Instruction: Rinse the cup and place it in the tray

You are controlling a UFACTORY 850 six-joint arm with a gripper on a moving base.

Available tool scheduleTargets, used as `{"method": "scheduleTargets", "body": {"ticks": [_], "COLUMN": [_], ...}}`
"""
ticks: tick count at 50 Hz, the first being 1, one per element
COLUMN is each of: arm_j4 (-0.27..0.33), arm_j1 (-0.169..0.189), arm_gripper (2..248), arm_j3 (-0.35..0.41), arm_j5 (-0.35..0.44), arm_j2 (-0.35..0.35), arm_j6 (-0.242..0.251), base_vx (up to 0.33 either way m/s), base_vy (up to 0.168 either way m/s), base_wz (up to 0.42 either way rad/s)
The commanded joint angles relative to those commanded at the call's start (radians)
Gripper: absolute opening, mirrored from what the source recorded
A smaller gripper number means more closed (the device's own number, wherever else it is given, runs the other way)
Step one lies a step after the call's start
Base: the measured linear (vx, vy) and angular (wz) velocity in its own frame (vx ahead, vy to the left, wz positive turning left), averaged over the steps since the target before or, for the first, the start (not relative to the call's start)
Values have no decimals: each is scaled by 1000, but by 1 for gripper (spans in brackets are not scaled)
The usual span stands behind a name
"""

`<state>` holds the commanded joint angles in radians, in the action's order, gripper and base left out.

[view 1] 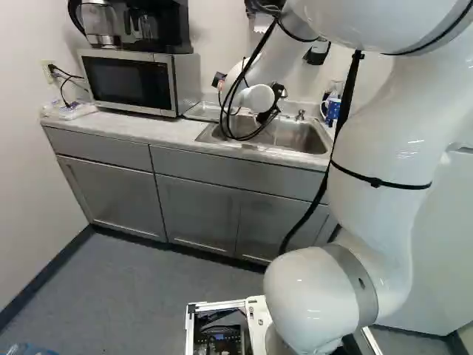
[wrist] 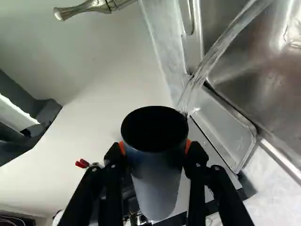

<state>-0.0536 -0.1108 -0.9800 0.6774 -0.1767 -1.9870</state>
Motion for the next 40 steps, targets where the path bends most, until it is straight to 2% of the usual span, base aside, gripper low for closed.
{"method": "scheduleTargets", "body": {"ticks": [18, 40], "arm_j4": [0, 0], "arm_j1": [0, 0], "arm_gripper": [125, 125], "arm_j3": [0, 0], "arm_j5": [0, 0], "arm_j2": [0, 0], "arm_j6": [-189, -189], "base_vx": [0, 0], "base_vy": [0, 0], "base_wz": [0, 0]}}
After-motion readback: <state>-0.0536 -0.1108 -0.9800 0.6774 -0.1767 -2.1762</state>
